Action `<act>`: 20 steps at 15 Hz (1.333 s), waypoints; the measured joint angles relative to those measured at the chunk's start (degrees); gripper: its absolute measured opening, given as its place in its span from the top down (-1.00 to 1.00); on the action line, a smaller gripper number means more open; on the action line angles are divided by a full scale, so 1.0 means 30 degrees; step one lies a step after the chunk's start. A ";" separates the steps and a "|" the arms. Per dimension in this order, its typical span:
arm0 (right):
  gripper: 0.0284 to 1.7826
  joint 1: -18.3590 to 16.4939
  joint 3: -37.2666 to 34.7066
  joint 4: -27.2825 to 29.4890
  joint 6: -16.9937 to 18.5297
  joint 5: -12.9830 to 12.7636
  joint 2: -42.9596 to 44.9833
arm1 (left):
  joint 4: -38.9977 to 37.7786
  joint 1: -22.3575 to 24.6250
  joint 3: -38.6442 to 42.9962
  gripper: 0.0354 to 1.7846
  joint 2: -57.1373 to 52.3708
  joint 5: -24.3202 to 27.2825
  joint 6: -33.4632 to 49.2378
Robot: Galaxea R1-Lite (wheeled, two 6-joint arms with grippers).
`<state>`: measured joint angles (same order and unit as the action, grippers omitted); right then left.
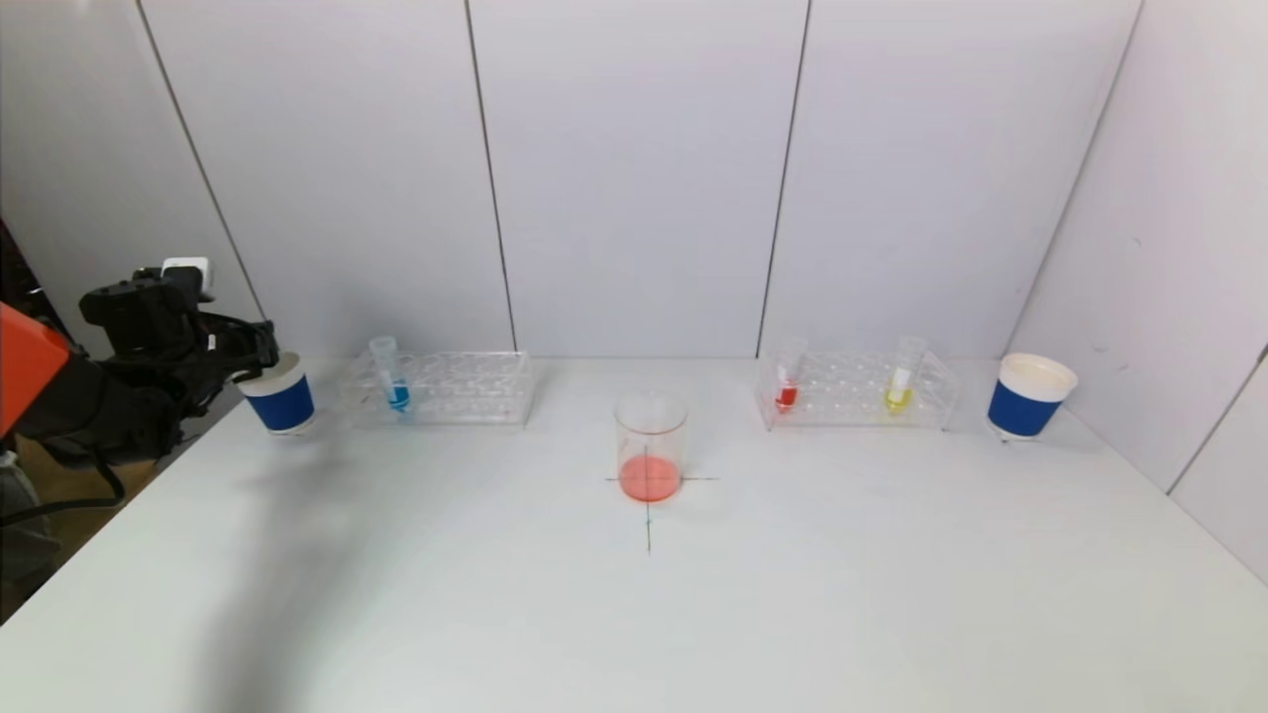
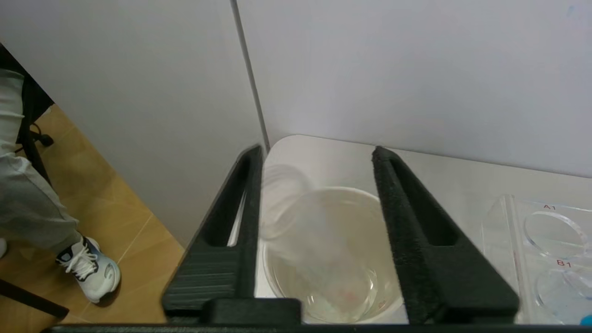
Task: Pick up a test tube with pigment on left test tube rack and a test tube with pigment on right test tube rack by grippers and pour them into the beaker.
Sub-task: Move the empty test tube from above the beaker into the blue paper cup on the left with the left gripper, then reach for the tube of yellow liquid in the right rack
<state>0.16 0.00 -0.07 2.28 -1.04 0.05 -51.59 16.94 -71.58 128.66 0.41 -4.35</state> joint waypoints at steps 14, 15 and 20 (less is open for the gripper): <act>-0.99 0.0000 0.0000 0.0000 0.0000 -0.0004 0.0000 | -0.0110 -0.0902 0.2345 -0.98 -0.2849 0.0670 0.0146; -0.99 0.0000 0.0000 0.0000 0.0000 -0.0004 0.0000 | -0.0114 -0.1313 0.3174 -0.98 -0.3763 0.0768 0.0167; -0.99 0.0000 0.0000 0.0000 0.0000 0.0000 0.0000 | -0.0122 -0.3710 0.8005 -0.98 -0.9314 0.0796 0.0081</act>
<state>0.16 0.00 -0.07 2.28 -1.04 0.05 -51.96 5.81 -47.57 100.72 2.80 -4.11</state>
